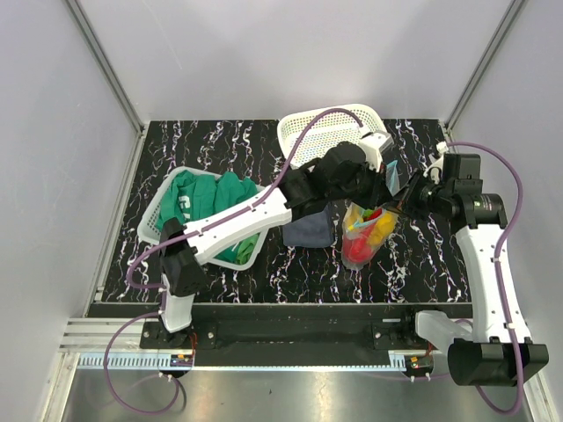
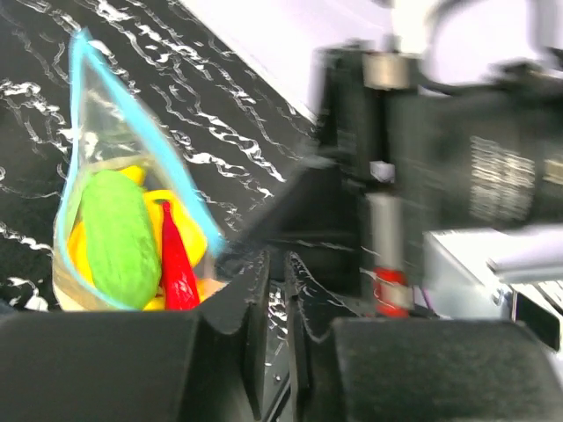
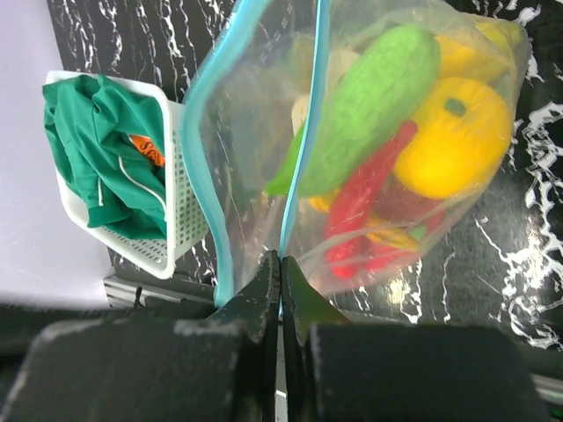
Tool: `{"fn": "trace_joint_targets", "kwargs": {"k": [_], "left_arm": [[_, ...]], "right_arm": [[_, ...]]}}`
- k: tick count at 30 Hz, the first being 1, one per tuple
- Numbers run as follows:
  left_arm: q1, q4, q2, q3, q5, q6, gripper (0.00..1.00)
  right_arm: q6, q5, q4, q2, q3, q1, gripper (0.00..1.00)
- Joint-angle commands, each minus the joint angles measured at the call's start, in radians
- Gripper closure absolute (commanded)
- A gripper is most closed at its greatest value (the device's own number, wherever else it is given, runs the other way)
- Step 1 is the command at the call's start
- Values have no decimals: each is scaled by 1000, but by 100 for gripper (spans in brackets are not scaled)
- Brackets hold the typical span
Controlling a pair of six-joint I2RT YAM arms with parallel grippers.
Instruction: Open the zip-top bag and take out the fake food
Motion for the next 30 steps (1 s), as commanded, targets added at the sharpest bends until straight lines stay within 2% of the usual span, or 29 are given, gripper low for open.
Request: {"fn": "trace_joint_targets", "kwargs": {"k": [1,11,18,23,25,28,30], "left_arm": [[21,28,34,22,-68,-56,89],[64,10,114,39,-6,-47,92],[78,-88,166,83,74,122,82],[66,-108,132,22,-54,203,67],[60,-122,126,19,-96,228,65],[44,-139,114,24,-174,268,55],[38,-160,115,45,-203,281,54]], "right_arm": [[-38,22,-68,-44,76,2,100],[-67,27,-71,-31,98,2,100],[-107,13,-67,3,131,2,100],[-106,-36,-51,14,124,2,100],[-102,-41,-48,11,110,2,100],[-101,-44,-47,6,91,2,100],[-99,-48,-39,2,76,2,100]]}}
